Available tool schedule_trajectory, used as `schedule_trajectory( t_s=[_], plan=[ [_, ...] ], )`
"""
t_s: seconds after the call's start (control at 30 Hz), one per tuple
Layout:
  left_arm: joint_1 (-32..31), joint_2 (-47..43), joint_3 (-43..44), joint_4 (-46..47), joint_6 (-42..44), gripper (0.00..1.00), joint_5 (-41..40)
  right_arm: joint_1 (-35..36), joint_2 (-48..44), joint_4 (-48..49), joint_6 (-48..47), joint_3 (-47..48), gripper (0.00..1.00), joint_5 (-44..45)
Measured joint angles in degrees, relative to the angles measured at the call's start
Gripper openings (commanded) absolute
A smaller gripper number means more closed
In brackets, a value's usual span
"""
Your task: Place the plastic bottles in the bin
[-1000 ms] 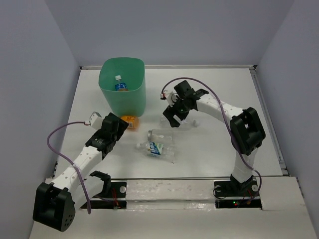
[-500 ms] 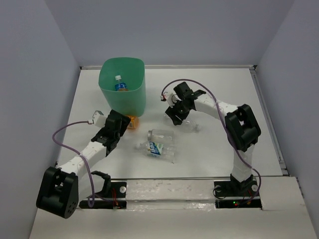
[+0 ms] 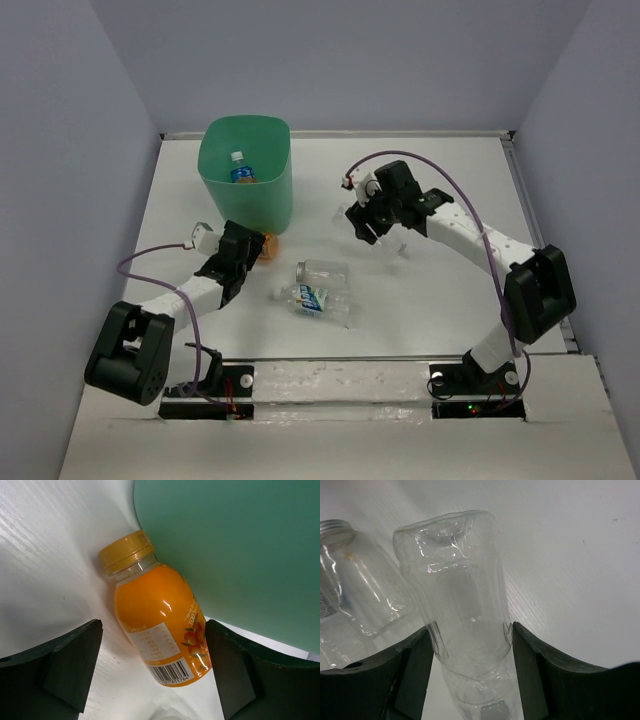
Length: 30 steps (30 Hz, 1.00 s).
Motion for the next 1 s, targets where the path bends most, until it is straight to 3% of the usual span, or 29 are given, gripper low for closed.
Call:
schedule_trajectory(
  t_s=[0.27,0.37,0.5,0.67,0.87,1.0],
  plan=[
    [-0.3,5.3,-0.1,5.1,0.0,0.90,-0.8,0.0,-12.0,4.3,3.8,-6.4,0.29,-4.4],
    [-0.3,6.7,-0.1,6.3,-0.1,0.80,-1.0,0.0,-15.5,6.2,5.6,-8.6,0.29,-7.1],
    [-0.3,7.4,0.2,6.8,0.0,0.50,-1.3,0.0,-21.4,9.1,8.7,-11.5,0.29,-11.5],
    [-0.3,6.8,0.0,6.7,0.5,0.45,-2.1,0.0,-28.6,13.6,13.1,-11.7,0.28,-15.0],
    [-0.9,-4.0,-2.8,2.2,3.4,0.45,-2.2,0.6,-29.4,21.2,22.4,-7.1,0.27,-18.6],
    [-2.6,-17.6,-4.1,-3.5,6.5,0.45,-2.2,5.6,-20.3,28.3,27.1,4.9,0.27,-18.9]
  ],
)
